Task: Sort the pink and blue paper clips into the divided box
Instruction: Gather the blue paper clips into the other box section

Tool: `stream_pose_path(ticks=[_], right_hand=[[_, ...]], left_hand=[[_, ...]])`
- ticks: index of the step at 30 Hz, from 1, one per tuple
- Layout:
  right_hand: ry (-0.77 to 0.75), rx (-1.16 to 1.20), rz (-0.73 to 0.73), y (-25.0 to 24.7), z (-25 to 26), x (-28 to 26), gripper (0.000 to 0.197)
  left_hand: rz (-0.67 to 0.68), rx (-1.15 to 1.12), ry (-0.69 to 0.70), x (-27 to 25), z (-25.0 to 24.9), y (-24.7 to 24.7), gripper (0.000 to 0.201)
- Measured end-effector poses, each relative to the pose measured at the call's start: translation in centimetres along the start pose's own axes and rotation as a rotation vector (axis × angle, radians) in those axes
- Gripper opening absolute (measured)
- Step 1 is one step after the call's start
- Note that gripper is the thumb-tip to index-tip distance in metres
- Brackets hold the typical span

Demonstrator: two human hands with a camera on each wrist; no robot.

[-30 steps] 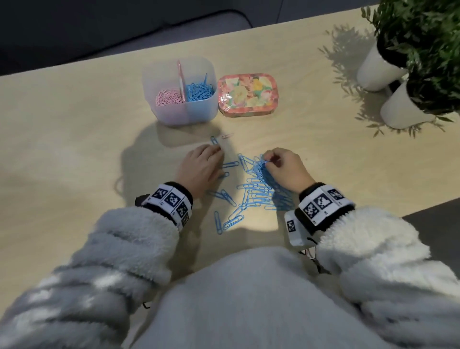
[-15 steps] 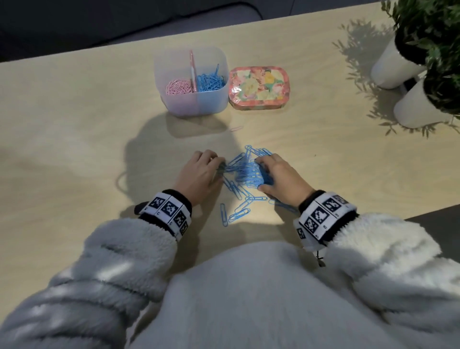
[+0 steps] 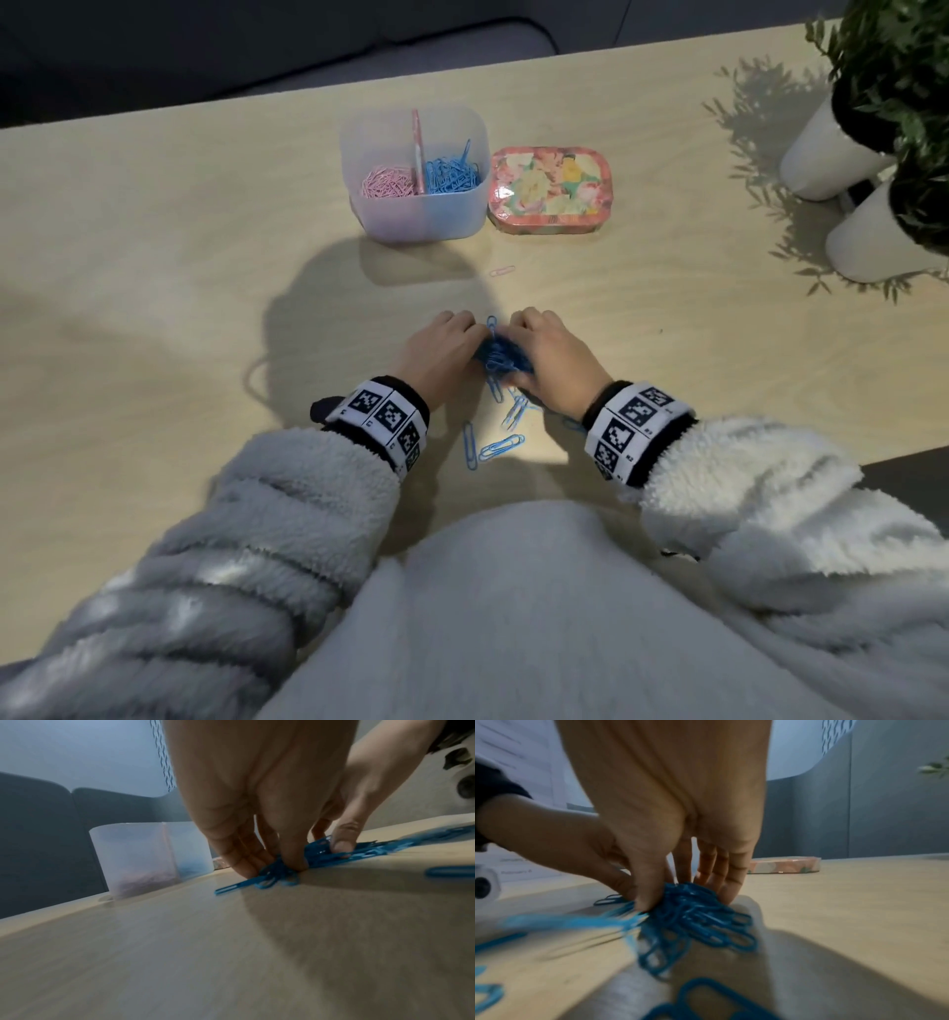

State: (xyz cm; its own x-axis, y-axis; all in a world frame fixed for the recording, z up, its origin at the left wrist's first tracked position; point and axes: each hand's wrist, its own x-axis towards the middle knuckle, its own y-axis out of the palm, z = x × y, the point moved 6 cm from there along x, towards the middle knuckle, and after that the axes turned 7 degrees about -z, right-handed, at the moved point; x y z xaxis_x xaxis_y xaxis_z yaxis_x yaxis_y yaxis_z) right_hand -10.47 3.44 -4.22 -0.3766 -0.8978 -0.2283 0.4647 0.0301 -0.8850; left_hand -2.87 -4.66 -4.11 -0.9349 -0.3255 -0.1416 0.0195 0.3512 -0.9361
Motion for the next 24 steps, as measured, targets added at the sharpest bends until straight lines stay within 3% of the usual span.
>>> stream_pose_path(ticks=[3,8,13,16,20,24], right_hand=[[-0.020,0.009,-0.054,-0.1,0.5,0.1,0.034],[-0.092,-0.003,-0.057,-1.3,0.4,0.7,0.028],[-0.002,0.185,-0.120,-5.4,-0.3,2.6,0.029],[0.042,0.309,-0.141,-8.8,-0.1,5.3,0.022],[0.120,0.299,-0.231,-12.9,0.8,10.8,0.020],[0.225,0.214,-0.164,-13.5,2.7,16.0,0.027]], left_hand=[[0.018,-0.023,-0.041,0.1,0.6,0.1,0.027],[-0.012,-0.112,-0.113,0.1,1.1,-0.3,0.025],[-0.048,-0.268,-0.226,-0.1,2.2,-0.5,0.019],[-0.072,-0.335,-0.268,-0.5,3.0,-0.7,0.020],[-0.126,-0.393,-0.299,-0.8,3.6,-1.1,0.020],[-0.136,-0.458,-0.322,-0.7,4.0,-1.2,0.020]])
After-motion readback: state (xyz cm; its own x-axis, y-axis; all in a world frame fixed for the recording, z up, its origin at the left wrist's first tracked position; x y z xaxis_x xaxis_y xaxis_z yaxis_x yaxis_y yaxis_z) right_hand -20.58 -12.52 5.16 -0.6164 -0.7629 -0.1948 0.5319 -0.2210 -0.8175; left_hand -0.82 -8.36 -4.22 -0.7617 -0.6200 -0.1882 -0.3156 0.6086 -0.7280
